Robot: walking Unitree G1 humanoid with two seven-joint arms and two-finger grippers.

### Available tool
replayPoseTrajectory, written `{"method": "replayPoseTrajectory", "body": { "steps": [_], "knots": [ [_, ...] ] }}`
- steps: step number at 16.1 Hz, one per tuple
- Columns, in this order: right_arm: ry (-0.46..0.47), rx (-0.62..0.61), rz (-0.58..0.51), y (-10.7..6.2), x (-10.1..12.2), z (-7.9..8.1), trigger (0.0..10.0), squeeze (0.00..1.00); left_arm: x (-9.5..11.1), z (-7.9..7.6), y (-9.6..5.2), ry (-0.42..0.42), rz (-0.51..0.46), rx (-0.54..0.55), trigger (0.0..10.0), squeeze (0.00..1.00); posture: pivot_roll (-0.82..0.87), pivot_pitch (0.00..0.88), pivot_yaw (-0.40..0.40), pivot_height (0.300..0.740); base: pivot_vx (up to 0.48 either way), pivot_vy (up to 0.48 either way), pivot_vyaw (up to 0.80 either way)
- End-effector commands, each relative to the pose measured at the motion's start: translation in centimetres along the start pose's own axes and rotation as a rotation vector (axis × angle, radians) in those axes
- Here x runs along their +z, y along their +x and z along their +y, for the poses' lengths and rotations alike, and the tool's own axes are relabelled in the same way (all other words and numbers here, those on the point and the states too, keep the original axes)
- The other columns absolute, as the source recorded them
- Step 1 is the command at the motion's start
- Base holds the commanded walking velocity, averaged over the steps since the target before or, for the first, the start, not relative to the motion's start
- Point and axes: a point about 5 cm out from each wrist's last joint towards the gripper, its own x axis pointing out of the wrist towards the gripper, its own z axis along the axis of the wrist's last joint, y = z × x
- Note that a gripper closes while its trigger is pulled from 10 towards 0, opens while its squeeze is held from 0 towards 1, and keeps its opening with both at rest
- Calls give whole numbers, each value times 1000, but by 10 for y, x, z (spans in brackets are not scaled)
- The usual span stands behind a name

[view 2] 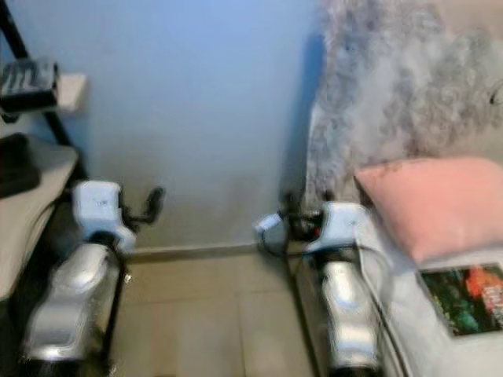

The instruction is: Clean up the room

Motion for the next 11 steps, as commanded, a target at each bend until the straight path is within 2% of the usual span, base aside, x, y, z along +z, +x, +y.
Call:
{"method": "replayPoseTrajectory", "body": {
  "steps": [1,3,8,10,11],
  "knots": [
    [0,-26,76,-18,-9,-15,10000,0,7,-7,1,-5,-31,-15,10000,0,59,0,-23,740,461,0,0],
    [3,-24,145,-35,-18,-19,10000,0,7,-7,-5,-9,-34,-2,10000,0,60,0,-27,740,461,0,0],
    [-5,-13,181,-51,-17,-20,10000,0,-4,0,-27,9,24,-29,10000,0,61,0,-25,740,459,0,0],
    [6,-17,184,-49,-18,-20,10000,0,-1,0,-26,0,18,-16,10000,0,64,0,-25,740,459,0,0],
    [11,-6,180,-45,-18,-18,10000,0,0,-1,-25,-6,20,-5,10000,0,66,0,-25,740,0,0,0]
  ]
}}
